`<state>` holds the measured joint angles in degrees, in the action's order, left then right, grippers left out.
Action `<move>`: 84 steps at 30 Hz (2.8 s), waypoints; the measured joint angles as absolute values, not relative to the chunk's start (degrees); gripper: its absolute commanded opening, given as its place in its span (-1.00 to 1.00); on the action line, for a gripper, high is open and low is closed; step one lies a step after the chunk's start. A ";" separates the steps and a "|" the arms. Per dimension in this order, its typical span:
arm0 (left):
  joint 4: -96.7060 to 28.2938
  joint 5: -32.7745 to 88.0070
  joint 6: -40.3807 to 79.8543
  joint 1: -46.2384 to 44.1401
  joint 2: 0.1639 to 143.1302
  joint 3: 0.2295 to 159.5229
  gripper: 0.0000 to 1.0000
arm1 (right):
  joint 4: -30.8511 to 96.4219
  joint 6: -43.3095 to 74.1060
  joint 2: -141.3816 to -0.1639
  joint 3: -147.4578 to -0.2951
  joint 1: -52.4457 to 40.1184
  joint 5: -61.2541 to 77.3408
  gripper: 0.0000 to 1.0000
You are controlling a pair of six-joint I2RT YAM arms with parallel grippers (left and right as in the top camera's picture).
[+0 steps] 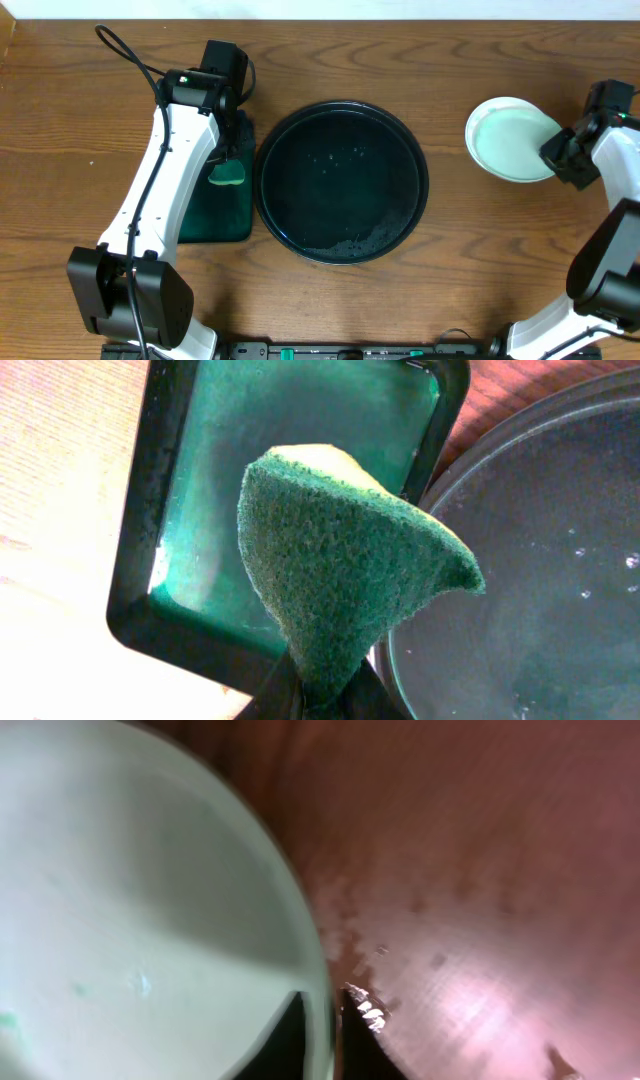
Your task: Clean dirty plates on tray and stack at the side
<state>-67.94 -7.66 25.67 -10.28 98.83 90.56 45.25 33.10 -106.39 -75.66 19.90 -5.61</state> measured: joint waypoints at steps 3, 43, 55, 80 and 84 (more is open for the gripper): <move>-68.40 -7.66 25.67 -10.28 98.83 90.56 -0.86 | 41.98 31.59 -108.07 -75.46 19.33 -2.57 -0.13; -47.46 -3.11 17.96 0.91 108.14 75.33 -0.04 | 51.92 15.86 -76.44 -75.42 -7.03 4.73 0.17; -49.56 -2.70 16.47 0.91 106.04 75.42 0.45 | 52.16 12.10 -75.68 -75.42 -10.90 4.54 0.27; -65.63 -0.75 13.06 -13.19 46.39 79.24 0.57 | 53.06 -2.44 -57.87 -75.42 -12.14 -7.18 0.99; -70.54 -2.96 15.05 -13.23 39.64 79.31 0.57 | 55.81 -2.63 -58.54 -75.42 -12.14 -7.75 0.99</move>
<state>-70.54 -2.96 15.05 -13.23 39.64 79.31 55.81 -2.63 -58.54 -75.42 -12.14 -7.75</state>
